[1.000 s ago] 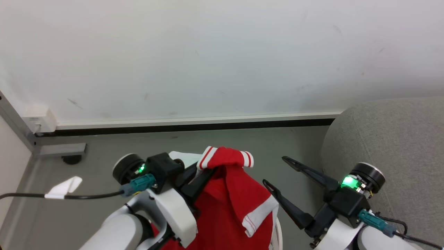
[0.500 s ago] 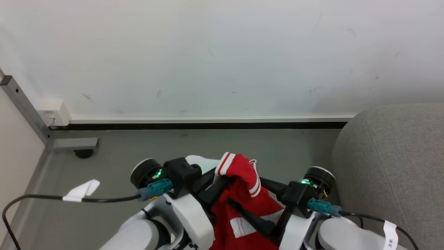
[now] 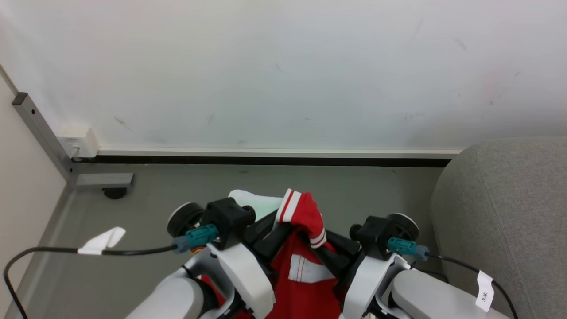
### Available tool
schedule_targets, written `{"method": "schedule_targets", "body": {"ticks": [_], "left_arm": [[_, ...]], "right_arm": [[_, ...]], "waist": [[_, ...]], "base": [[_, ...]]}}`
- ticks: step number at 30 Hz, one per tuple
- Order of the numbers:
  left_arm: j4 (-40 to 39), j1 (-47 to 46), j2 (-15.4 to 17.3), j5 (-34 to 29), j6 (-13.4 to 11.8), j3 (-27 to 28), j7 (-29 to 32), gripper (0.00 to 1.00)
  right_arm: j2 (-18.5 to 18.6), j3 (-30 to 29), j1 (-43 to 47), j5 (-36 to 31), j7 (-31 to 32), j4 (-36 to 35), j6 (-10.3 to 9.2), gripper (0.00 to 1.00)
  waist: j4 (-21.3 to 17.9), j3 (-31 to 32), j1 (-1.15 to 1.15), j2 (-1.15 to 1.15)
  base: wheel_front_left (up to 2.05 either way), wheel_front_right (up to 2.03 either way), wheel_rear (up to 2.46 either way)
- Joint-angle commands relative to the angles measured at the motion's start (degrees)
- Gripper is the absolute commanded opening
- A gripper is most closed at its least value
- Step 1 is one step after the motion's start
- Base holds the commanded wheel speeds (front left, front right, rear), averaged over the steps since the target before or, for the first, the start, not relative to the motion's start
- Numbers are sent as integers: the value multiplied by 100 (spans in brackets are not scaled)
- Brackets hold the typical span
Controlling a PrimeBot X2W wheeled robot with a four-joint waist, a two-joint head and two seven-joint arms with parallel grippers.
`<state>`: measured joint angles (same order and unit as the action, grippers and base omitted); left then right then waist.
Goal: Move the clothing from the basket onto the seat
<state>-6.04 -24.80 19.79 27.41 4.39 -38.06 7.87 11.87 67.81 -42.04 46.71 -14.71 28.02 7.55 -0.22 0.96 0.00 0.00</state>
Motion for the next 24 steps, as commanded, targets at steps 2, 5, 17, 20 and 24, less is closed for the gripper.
{"method": "schedule_targets", "body": {"ticks": [2,5,17,20,24], "left_arm": [[6,27,42,77,-59,64,-93,0],[29,109,68,74,-147,150,-174,15],[218,609,180,-8,-318,153,-647,100],[301,727,170,-32,-330,140,-811,100],[435,795,137,-56,-346,114,-971,100]], "right_arm": [[-17,-181,65,49,-47,-35,-12,0],[21,-337,136,0,-49,-104,-12,0],[256,-990,204,-197,-48,-209,-12,0],[330,-1140,174,-243,-48,-236,-12,0],[405,-1286,127,-297,-49,-284,-12,0]], "waist": [[14,-12,0,0],[32,-26,0,0],[125,-68,0,0],[134,-75,0,0],[79,-80,0,0]], "base": [[0,0,0],[0,0,0],[0,0,0],[0,0,0],[0,0,0]]}}
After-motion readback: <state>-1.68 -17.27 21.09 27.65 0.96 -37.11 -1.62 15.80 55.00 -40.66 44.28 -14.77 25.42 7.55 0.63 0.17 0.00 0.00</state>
